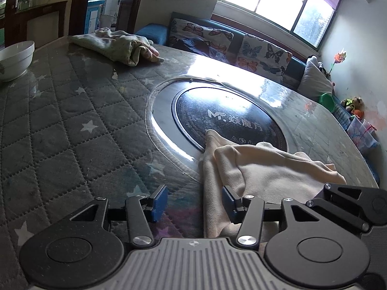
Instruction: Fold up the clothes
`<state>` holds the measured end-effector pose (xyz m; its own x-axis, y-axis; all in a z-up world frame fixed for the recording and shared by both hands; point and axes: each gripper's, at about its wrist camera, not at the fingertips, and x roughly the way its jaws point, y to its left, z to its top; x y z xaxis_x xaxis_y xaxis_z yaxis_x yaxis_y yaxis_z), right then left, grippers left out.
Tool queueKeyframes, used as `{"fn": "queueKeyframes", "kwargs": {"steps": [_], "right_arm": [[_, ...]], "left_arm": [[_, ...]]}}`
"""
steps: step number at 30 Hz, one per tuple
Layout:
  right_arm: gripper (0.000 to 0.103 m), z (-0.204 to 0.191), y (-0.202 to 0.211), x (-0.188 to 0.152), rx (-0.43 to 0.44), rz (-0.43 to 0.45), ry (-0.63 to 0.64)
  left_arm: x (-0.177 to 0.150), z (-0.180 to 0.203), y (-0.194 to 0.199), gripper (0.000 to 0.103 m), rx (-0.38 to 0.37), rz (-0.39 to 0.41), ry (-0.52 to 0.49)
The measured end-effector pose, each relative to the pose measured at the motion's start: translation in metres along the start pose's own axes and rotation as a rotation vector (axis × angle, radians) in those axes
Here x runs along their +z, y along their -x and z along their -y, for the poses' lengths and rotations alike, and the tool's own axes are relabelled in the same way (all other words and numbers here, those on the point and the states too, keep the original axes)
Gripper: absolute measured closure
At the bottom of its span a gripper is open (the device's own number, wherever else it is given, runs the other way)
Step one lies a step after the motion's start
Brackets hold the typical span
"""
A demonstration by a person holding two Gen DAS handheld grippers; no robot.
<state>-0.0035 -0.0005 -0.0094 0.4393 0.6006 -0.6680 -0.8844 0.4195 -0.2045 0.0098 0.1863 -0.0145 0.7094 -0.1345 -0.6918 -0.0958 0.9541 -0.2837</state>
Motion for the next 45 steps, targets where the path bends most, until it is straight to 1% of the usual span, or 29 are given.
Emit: {"fn": "queueKeyframes", "kwargs": {"steps": [2, 3, 4, 5, 7, 9, 14, 19, 25, 26, 28, 30, 32, 34, 37, 39, 40, 41, 45], "right_arm": [[0.056, -0.004, -0.002, 0.0, -0.008, -0.001, 0.018], [0.061, -0.005, -0.004, 0.0, -0.011, -0.003, 0.025], [0.063, -0.006, -0.005, 0.0, -0.014, -0.004, 0.03], [0.069, -0.006, -0.006, 0.0, -0.015, 0.001, 0.028], [0.082, 0.001, -0.003, 0.0, 0.002, 0.016, -0.02], [0.086, 0.012, 0.002, 0.001, 0.024, 0.032, -0.082], [0.088, 0.035, 0.014, 0.0, 0.076, 0.079, -0.229], [0.089, 0.046, 0.026, -0.003, 0.096, 0.119, -0.307], [0.089, 0.051, 0.036, -0.01, 0.096, 0.154, -0.362], [0.089, 0.051, 0.037, -0.011, 0.097, 0.159, -0.368], [0.089, 0.051, 0.038, -0.011, 0.097, 0.166, -0.37], [0.089, 0.051, 0.039, -0.011, 0.097, 0.174, -0.372], [0.089, 0.051, 0.039, -0.013, 0.102, 0.176, -0.379], [0.089, 0.05, 0.038, -0.015, 0.109, 0.175, -0.382], [0.089, 0.048, 0.036, -0.016, 0.116, 0.169, -0.376], [0.089, 0.048, 0.036, -0.018, 0.123, 0.167, -0.379], [0.088, 0.048, 0.036, -0.018, 0.129, 0.165, -0.377], [0.087, 0.049, 0.036, -0.019, 0.132, 0.164, -0.376], [0.084, 0.051, 0.045, -0.023, 0.128, 0.168, -0.383]], "left_arm": [[0.001, -0.001, 0.001, 0.048, -0.01, -0.005, 0.018], [0.002, -0.002, 0.001, 0.047, -0.015, -0.008, 0.03], [0.003, -0.003, 0.001, 0.045, -0.021, -0.012, 0.042], [0.004, -0.003, 0.001, 0.045, -0.027, -0.016, 0.053], [0.005, -0.005, 0.001, 0.044, -0.042, -0.025, 0.083], [0.006, -0.009, 0.0, 0.041, -0.073, -0.036, 0.132], [0.012, -0.013, -0.002, 0.035, -0.156, -0.064, 0.267], [0.017, -0.012, -0.012, 0.032, -0.219, -0.107, 0.37], [0.018, -0.004, -0.026, 0.031, -0.253, -0.157, 0.427], [0.018, -0.002, -0.028, 0.033, -0.258, -0.162, 0.435], [0.018, 0.0, -0.035, 0.033, -0.266, -0.191, 0.453], [0.017, 0.002, -0.041, 0.038, -0.287, -0.209, 0.468], [0.016, 0.004, -0.043, 0.049, -0.286, -0.217, 0.465], [0.015, 0.006, -0.046, 0.058, -0.287, -0.225, 0.463], [0.013, 0.007, -0.047, 0.069, -0.273, -0.221, 0.447], [0.012, 0.006, -0.047, 0.074, -0.264, -0.218, 0.442], [0.012, 0.007, -0.047, 0.08, -0.252, -0.215, 0.431], [0.011, 0.008, -0.046, 0.081, -0.239, -0.207, 0.413], [0.011, 0.013, -0.044, 0.082, -0.213, -0.187, 0.358]]}}
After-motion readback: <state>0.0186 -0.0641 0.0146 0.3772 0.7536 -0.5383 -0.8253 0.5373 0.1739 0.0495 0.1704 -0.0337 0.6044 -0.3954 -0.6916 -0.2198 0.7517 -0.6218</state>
